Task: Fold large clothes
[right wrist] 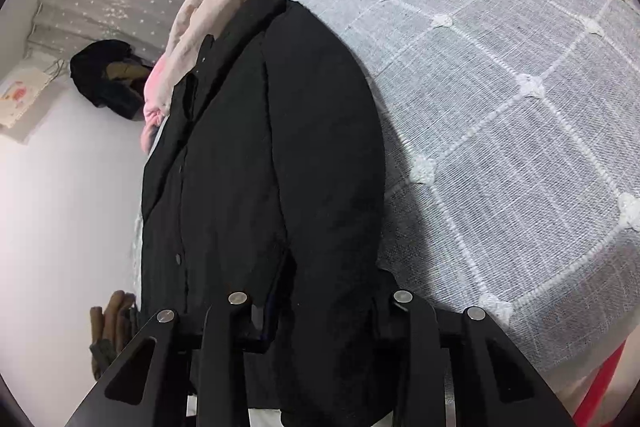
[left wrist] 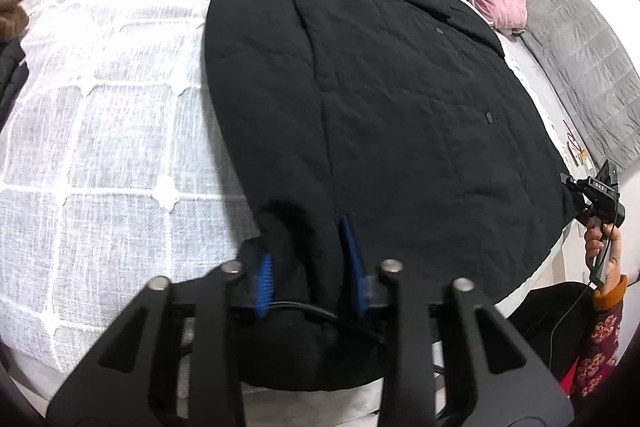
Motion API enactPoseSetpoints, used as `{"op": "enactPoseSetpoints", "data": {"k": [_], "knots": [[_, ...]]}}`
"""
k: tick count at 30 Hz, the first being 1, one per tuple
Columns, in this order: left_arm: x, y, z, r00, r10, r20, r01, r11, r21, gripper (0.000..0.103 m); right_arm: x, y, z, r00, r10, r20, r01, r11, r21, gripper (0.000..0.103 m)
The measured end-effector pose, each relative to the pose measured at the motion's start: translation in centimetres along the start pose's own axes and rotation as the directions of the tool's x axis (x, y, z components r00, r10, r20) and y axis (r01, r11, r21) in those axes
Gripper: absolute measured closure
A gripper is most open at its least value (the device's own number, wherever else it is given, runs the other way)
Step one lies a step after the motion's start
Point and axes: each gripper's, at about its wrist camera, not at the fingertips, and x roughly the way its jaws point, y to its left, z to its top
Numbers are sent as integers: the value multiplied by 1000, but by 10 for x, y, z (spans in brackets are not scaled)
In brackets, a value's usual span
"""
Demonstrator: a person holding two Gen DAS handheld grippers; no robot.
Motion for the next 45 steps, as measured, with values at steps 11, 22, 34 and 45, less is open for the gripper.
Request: {"op": "enactPoseSetpoints", "data": {"k": [11, 22, 34, 45], "knots": [[-38, -10, 9, 979, -82, 184, 83, 997, 4, 86, -16, 31, -5, 992, 62, 113, -50, 993, -106, 88], [-128, -41, 24, 903, -185, 389, 182, 982, 43, 91, -70, 48, -2, 895, 361, 263, -338, 932, -130, 94], [-234, -71, -4, 769, -390, 507, 321, 921, 222, 92, -175, 47, -32, 784, 502, 366, -437, 864, -249, 94], [-189, -18, 50, 766, -326, 554, 400, 916, -14, 92, -166, 89, 21, 748, 506, 430, -455, 862, -223, 94]]}}
